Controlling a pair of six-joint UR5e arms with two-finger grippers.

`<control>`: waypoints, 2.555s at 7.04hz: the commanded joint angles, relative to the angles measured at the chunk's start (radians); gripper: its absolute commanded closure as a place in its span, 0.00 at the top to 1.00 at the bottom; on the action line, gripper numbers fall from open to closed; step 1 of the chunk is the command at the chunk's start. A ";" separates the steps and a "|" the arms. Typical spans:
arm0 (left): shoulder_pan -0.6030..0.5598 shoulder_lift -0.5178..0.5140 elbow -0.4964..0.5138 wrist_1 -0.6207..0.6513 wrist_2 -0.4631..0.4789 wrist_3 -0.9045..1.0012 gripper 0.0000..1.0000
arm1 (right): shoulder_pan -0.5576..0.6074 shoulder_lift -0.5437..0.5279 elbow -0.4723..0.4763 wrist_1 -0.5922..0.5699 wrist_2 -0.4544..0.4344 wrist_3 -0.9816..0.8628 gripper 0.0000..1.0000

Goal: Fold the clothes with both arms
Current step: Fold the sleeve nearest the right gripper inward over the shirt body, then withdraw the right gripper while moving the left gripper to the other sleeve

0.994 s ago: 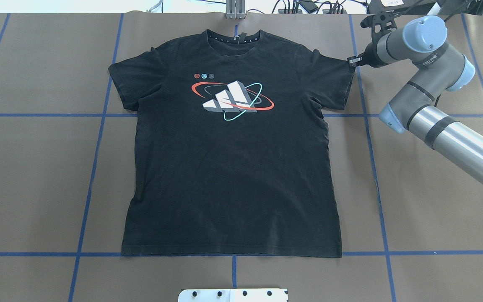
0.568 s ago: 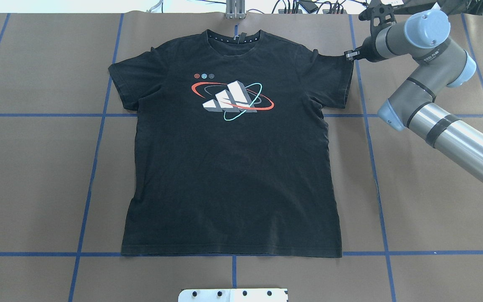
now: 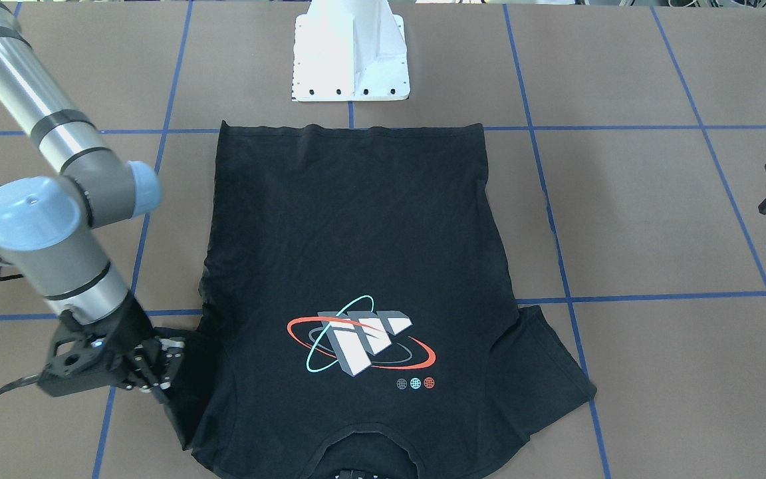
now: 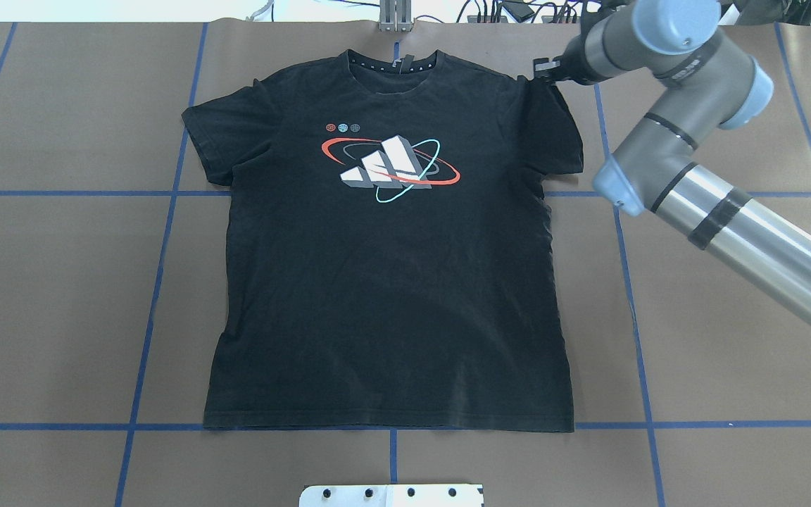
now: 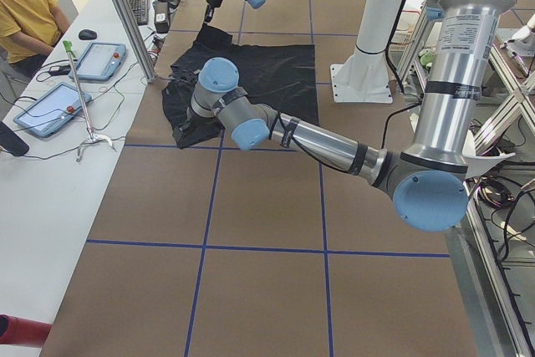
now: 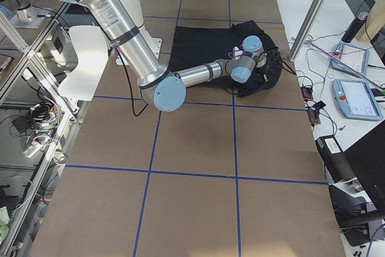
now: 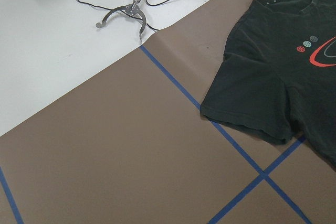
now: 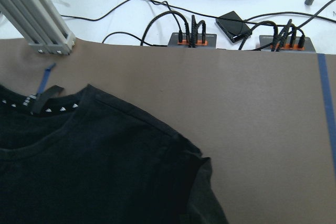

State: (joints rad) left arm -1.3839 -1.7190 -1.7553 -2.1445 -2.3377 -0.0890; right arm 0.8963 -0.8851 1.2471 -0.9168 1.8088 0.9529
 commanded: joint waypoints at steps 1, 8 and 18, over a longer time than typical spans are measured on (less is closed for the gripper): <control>0.000 -0.001 -0.001 0.000 0.000 0.000 1.00 | -0.098 0.137 -0.017 -0.153 -0.159 0.177 0.00; 0.000 -0.001 0.002 0.002 0.001 0.000 1.00 | -0.218 0.282 -0.207 -0.171 -0.367 0.391 0.99; 0.336 -0.315 0.478 -0.350 0.426 -0.615 1.00 | 0.169 -0.283 0.412 -0.372 0.286 -0.293 1.00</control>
State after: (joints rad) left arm -1.1024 -1.9694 -1.4072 -2.4136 -1.9907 -0.6257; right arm 1.0092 -1.0700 1.5895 -1.2890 2.0280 0.7492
